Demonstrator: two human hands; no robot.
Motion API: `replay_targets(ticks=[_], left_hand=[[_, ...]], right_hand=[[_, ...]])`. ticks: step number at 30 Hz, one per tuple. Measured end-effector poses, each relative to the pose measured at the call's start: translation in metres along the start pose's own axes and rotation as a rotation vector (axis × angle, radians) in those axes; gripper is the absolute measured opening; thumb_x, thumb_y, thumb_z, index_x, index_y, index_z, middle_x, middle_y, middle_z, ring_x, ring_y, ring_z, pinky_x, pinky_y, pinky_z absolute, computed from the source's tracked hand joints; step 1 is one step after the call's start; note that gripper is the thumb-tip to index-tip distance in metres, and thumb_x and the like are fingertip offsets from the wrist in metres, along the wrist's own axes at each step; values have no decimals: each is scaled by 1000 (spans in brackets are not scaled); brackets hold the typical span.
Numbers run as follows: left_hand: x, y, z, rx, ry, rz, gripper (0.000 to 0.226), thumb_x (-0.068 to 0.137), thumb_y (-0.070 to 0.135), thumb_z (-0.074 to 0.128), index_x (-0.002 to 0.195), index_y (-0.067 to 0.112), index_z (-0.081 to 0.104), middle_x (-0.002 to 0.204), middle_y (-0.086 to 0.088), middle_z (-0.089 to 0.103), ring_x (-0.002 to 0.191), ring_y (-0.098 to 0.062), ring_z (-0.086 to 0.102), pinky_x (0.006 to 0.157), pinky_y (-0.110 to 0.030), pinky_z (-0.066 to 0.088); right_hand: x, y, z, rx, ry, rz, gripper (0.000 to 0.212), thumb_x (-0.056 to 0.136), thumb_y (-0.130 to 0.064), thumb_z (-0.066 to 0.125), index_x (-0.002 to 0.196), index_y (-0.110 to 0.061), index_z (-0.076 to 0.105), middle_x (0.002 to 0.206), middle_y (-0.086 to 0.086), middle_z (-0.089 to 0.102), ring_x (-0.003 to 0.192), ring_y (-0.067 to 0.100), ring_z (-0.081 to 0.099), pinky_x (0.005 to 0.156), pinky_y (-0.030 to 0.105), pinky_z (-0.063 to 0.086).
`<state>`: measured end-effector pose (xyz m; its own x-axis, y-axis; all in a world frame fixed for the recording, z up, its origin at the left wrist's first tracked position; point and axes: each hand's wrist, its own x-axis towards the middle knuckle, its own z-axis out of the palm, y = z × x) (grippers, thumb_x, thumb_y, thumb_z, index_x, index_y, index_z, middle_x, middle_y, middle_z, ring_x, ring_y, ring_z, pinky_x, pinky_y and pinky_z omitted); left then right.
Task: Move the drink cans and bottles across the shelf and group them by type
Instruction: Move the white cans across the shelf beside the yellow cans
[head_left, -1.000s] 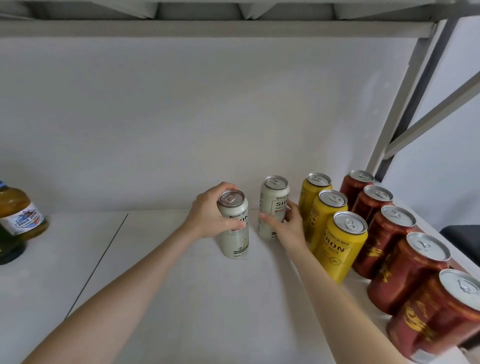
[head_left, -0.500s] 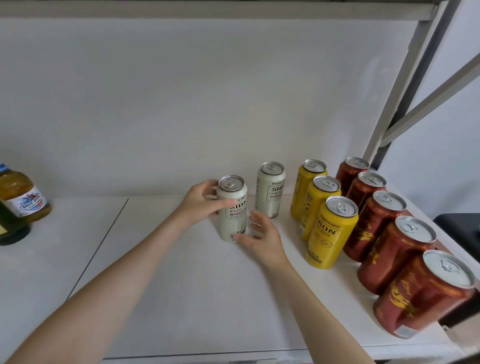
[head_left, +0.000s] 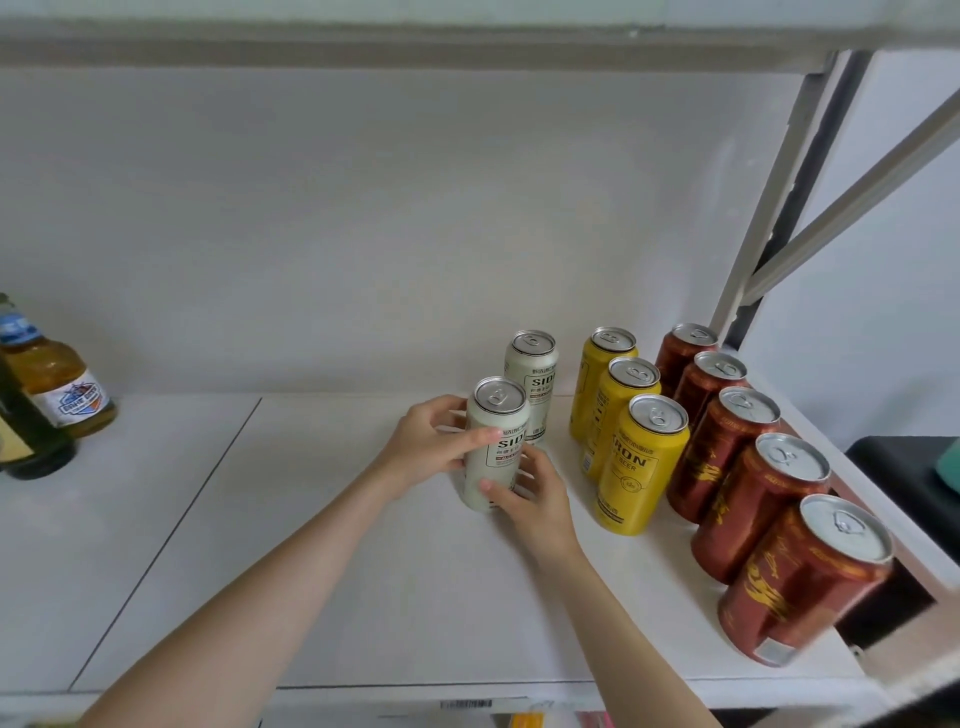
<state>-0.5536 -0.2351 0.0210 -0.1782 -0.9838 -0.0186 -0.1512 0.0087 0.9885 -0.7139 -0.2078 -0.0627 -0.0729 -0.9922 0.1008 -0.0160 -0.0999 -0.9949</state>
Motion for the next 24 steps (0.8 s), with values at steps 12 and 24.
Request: replay_targets(ticks=[12,24], left_hand=[[-16,5,49,-65,-29,-23,36,77,23,82,109,18,67,108,-9,72,98,-19,71,81,-40,60],[11,1,50,-110,1,-1,36,78,22,81,111,16,68,105,-8,74,95,-15,72,78,-33,61]], right_hand=[[-29,-8,-39,10,111,-19,54,78,-7,80,125,-12,56,119,0,67,100,5,65,83,26,55],[-6,-8,-35,-9,163,-40,56,77,-10,82,127,-15,56,119,-3,66,106,8,63,88,28,54]])
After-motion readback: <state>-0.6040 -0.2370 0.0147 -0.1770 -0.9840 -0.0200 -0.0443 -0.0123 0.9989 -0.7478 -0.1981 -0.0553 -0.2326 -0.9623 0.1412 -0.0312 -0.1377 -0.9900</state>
